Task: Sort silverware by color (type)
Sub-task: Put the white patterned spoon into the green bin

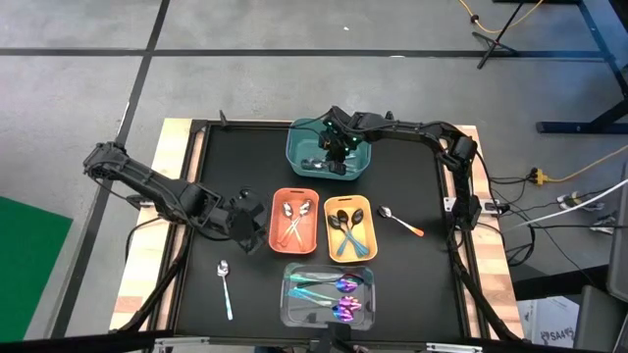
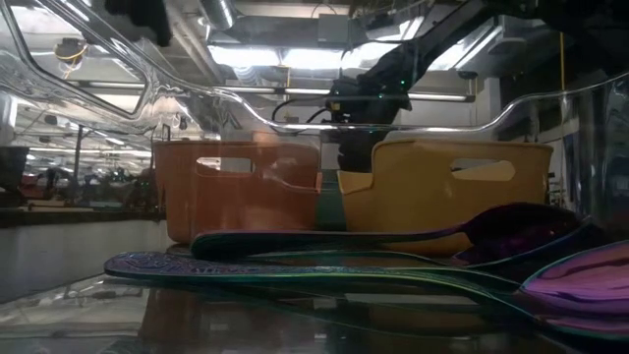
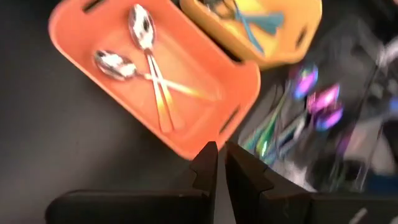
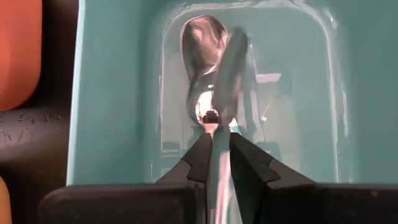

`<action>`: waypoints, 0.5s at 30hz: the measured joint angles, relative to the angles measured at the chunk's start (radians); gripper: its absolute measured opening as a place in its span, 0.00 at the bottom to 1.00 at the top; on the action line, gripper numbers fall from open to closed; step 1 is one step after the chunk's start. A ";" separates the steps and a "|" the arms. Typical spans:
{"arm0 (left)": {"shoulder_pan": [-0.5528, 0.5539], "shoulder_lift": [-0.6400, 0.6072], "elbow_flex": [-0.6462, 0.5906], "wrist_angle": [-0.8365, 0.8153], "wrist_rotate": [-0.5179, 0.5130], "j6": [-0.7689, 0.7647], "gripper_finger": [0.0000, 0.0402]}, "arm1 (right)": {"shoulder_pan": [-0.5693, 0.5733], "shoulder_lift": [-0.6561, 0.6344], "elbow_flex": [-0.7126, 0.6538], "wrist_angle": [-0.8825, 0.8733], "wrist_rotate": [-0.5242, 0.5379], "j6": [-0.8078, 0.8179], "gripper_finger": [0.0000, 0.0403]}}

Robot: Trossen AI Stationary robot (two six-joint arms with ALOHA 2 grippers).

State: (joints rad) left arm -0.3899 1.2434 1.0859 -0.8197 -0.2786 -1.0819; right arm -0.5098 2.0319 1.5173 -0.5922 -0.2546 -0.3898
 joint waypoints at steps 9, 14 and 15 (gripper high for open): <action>-0.091 0.029 0.000 -0.015 0.100 0.193 0.06 | 0.000 0.000 0.000 0.002 0.000 0.000 0.14; -0.157 0.075 0.000 -0.016 0.174 0.313 0.06 | 0.000 0.000 0.000 0.000 0.001 0.000 0.14; -0.169 0.086 0.000 -0.015 0.195 0.339 0.06 | 0.000 0.000 0.000 -0.003 0.001 0.000 0.14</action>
State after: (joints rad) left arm -0.5594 1.3293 1.0859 -0.8351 -0.0839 -0.7429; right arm -0.5098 2.0315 1.5173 -0.5950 -0.2539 -0.3901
